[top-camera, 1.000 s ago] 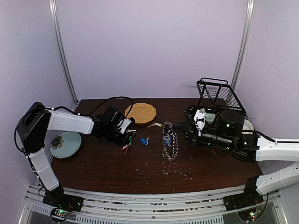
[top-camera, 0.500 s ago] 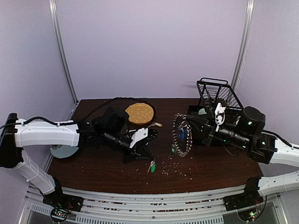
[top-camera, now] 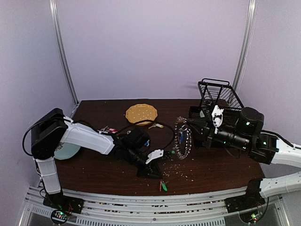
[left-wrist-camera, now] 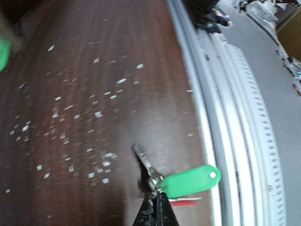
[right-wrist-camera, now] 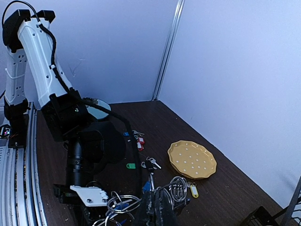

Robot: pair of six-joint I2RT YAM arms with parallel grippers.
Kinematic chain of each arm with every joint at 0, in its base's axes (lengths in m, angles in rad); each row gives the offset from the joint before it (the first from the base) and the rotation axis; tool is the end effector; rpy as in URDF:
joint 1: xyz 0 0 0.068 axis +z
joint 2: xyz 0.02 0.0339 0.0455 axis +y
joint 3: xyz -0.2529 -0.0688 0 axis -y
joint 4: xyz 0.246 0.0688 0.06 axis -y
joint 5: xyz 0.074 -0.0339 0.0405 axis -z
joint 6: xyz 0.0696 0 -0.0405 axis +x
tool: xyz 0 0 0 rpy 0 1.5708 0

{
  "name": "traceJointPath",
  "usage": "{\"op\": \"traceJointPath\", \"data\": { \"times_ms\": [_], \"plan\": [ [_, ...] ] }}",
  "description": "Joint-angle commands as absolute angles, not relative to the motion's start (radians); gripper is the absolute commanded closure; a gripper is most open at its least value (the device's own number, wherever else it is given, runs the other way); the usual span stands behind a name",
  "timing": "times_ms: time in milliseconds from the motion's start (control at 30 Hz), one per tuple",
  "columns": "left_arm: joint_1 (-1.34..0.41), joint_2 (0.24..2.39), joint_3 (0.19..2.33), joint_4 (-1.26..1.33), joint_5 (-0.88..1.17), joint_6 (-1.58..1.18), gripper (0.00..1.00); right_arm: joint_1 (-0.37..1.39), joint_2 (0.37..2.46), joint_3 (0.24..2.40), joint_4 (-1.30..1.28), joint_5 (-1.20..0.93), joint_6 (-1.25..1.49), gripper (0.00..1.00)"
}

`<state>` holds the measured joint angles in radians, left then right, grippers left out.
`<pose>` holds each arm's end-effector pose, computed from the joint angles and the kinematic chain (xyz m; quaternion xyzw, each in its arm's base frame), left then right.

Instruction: Put the keys on the keyring

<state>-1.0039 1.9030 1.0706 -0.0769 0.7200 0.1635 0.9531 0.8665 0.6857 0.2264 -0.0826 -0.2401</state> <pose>0.1707 -0.3537 0.1113 0.5833 0.6756 -0.4282 0.1416 0.1414 0.2090 0.3275 -0.4125 0.5542 0.2789 0.6670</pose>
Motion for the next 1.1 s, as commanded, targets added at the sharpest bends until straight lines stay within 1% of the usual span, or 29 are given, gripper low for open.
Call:
{"op": "traceJointPath", "data": {
  "times_ms": [0, 33, 67, 133, 200, 367, 500, 567, 667, 767, 867, 933, 1067],
  "plan": [
    [-0.93, 1.899, 1.073, 0.051, 0.56, 0.059, 0.83, 0.95, 0.876, 0.749, 0.264, -0.095, -0.254, 1.0],
    [-0.917, 1.876, 1.059, 0.073, 0.526, 0.046, 0.71, 0.95, 0.882, 0.753, 0.261, -0.1, -0.253, 1.0],
    [-0.906, 1.843, 1.039, 0.099, 0.491, 0.037, 0.65, 0.95, 0.887, 0.758, 0.257, -0.108, -0.253, 1.0],
    [-0.891, 1.747, 0.974, 0.166, 0.412, 0.026, 0.62, 0.95, 0.896, 0.761, 0.26, -0.132, -0.256, 1.0],
    [-0.885, 1.619, 0.894, 0.224, 0.344, 0.04, 0.6, 0.95, 0.91, 0.764, 0.276, -0.167, -0.251, 1.0],
    [-0.891, 1.282, 0.77, 0.302, 0.331, 0.105, 0.61, 0.996, 1.015, 0.823, 0.34, -0.247, -0.217, 1.0],
    [-0.967, 1.055, 0.744, 0.284, 0.289, 0.228, 0.69, 1.088, 1.127, 0.881, 0.456, -0.278, -0.248, 1.0],
    [-1.005, 0.982, 0.755, 0.26, 0.311, 0.268, 0.72, 1.114, 1.19, 0.902, 0.529, -0.305, -0.268, 1.0],
    [-1.008, 0.924, 0.781, 0.201, 0.359, 0.281, 0.75, 1.124, 1.281, 0.943, 0.64, -0.351, -0.263, 1.0],
    [-1.007, 0.868, 0.782, 0.13, 0.383, 0.317, 0.75, 1.125, 1.356, 0.97, 0.754, -0.415, -0.284, 1.0],
    [-1.007, 0.81, 0.721, 0.165, 0.401, 0.366, 0.7, 1.126, 1.409, 0.989, 0.822, -0.474, -0.336, 1.0],
    [-1.006, 0.812, 0.723, 0.167, 0.382, 0.377, 0.7, 1.124, 1.435, 1.004, 0.854, -0.522, -0.356, 1.0],
    [-1.005, 0.836, 0.746, 0.18, 0.342, 0.398, 0.74, 1.125, 1.47, 1.019, 0.919, -0.572, -0.353, 1.0]
  ]
}}
